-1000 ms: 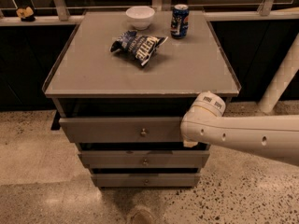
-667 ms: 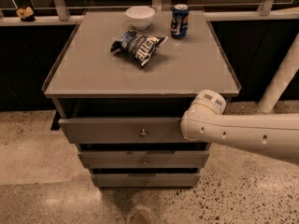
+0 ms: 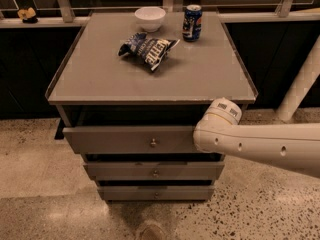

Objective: Open top drawer

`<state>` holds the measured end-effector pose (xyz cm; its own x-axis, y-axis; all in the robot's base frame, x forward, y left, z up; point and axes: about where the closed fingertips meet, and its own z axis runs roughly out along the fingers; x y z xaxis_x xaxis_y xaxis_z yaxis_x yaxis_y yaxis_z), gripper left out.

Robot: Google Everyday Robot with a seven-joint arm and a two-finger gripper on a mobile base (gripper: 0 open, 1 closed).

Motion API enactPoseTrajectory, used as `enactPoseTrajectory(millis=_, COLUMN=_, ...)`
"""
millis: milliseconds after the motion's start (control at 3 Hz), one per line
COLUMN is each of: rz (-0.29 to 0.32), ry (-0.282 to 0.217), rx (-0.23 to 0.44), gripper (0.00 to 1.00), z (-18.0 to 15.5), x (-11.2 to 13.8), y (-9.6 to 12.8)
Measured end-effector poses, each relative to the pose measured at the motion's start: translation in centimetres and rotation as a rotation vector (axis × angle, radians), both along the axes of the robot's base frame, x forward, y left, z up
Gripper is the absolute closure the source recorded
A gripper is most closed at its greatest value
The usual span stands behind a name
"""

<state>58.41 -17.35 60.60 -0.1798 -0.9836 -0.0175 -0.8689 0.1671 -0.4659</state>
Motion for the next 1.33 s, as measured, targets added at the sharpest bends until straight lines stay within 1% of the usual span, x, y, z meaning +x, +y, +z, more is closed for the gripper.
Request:
enactPoseTrajectory(millis=333, rz=0.000, ry=0.000, rx=0.000, gripper=1.00, z=0.00, x=0.00, y=0.00)
enactPoseTrajectory(millis=667, rz=0.000, ry=0.000, rx=0.000, gripper=0.82, z=0.00, x=0.00, y=0.00)
enactPoseTrajectory(millis=1333, rz=0.000, ry=0.000, rx=0.000, gripper=0.36, z=0.00, x=0.00, y=0.00)
